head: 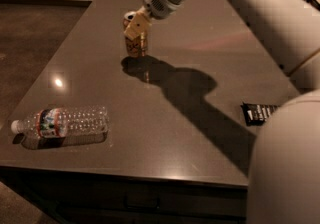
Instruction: Move orange can near rxbar chocolate
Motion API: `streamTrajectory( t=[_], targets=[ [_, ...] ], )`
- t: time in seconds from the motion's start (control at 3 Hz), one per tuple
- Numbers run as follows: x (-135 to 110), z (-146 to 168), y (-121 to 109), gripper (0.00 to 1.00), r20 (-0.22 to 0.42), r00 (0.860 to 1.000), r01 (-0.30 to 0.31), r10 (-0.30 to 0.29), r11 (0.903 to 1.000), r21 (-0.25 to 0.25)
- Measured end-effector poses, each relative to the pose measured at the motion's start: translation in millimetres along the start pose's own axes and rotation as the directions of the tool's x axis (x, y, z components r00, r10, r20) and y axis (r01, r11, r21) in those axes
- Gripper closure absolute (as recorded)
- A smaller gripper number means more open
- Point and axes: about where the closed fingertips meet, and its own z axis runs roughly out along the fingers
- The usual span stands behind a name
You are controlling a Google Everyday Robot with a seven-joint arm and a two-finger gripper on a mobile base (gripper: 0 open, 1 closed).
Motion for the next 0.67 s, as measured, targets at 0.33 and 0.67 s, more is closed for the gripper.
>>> streamTrajectory(
  t=[0.33,0.67],
  targets=[
    [28.7,-41.3,14.5,1.00,0.030,0.999,0.021,-0.021,0.9998,-0.005],
    [54.6,-66.3,22.8,1.00,0.047,0.999,0.013,-0.013,0.9999,0.001]
  ],
)
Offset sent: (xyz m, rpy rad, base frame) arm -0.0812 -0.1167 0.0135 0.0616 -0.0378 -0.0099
